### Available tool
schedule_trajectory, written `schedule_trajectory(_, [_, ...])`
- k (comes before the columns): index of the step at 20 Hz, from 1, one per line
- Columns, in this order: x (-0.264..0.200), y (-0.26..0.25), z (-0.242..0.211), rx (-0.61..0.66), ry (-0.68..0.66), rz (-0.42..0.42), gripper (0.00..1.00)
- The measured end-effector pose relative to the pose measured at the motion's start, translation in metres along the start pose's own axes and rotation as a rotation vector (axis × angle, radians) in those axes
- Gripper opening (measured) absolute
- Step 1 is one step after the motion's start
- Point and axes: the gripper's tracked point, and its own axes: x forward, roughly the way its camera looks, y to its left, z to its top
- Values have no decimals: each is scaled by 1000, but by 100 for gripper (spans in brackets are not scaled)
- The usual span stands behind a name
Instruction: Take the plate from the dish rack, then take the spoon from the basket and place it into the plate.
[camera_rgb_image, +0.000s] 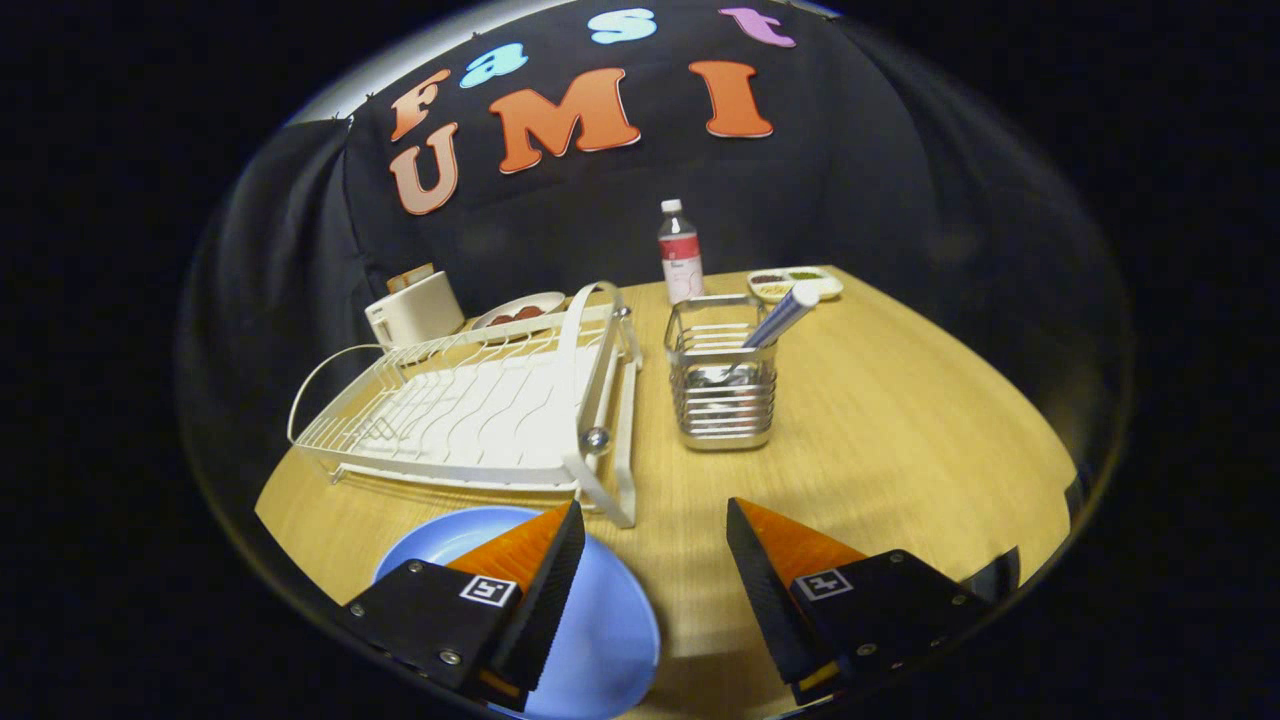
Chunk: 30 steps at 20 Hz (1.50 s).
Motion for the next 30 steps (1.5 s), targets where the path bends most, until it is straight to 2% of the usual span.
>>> schedule_trajectory(3, [6,-25,32,-42,-73,-89,86])
schedule_trajectory(6, [15,-31,55,14,-111,-95,84])
schedule_trajectory(10, [29,-49,81,77,-179,-139,66])
schedule_trajectory(11, [32,-52,82,87,-187,-152,58])
schedule_trajectory(14, [43,-54,75,82,-160,-170,47])
schedule_trajectory(15, [44,-54,78,79,-171,-175,40])
schedule_trajectory(16, [43,-54,85,70,-199,-185,36])
schedule_trajectory(17, [46,-53,89,70,-213,-184,28])
schedule_trajectory(20, [44,-38,92,132,-197,-115,20])
schedule_trajectory(22, [43,-37,98,137,-203,-107,12])
schedule_trajectory(26, [31,-24,115,141,-225,-54,10])
schedule_trajectory(30, [3,-18,142,108,-281,-42,10])
